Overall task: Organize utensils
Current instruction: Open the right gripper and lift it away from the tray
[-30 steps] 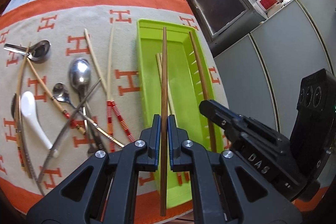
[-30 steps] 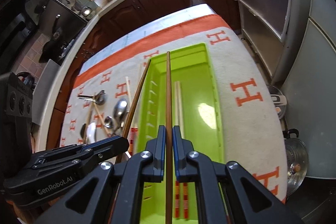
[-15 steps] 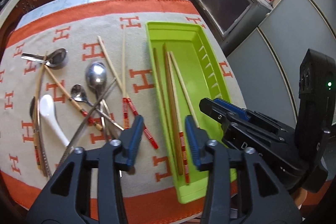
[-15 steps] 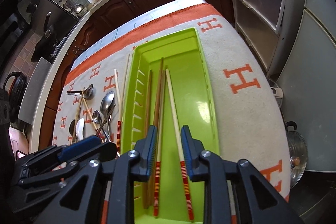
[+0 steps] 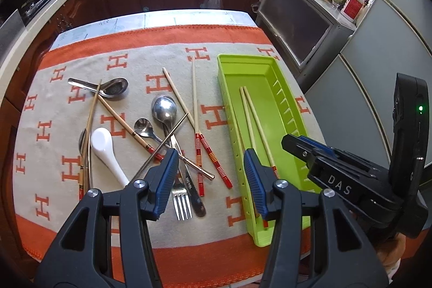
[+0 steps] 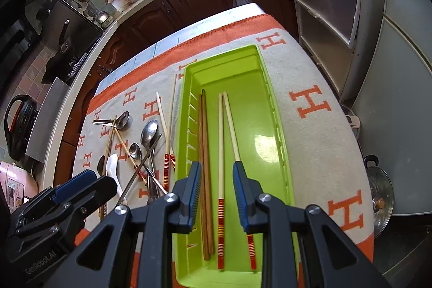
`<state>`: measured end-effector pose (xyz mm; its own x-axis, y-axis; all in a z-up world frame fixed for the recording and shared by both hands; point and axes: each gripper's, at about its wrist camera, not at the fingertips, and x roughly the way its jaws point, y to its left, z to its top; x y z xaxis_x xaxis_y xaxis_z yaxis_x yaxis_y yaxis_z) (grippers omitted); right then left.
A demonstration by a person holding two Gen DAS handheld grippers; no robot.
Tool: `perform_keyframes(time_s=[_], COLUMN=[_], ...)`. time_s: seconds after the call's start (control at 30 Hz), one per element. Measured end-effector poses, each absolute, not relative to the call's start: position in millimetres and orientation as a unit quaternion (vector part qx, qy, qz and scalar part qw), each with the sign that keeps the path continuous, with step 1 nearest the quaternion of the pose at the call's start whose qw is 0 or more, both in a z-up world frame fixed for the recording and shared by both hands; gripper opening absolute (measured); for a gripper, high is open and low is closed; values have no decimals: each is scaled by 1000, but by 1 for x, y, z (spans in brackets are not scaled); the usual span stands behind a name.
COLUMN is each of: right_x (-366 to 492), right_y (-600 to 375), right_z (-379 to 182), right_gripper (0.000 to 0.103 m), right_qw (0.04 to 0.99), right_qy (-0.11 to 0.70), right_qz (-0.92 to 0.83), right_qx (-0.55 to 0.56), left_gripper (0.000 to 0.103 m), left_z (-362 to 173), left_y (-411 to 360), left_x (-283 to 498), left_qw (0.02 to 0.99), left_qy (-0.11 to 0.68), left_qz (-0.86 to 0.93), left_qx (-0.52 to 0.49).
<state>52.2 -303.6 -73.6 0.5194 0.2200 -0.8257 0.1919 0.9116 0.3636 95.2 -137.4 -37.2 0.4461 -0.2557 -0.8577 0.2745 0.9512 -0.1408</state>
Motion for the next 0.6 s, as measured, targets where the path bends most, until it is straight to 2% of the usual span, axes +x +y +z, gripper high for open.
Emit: perform_keyframes(time_s=[0.6], right_x=[26], right_y=[-274], right_z=[-28], right_gripper=[24], right_qw=[880], right_qy=[431], right_qz=[3], right_qx=[199], left_gripper=[51], left_z=[2], left_y=[-97], left_x=[63], left_qw=[887], left_qy=[442], left_qz=[-136], left_qx=[1])
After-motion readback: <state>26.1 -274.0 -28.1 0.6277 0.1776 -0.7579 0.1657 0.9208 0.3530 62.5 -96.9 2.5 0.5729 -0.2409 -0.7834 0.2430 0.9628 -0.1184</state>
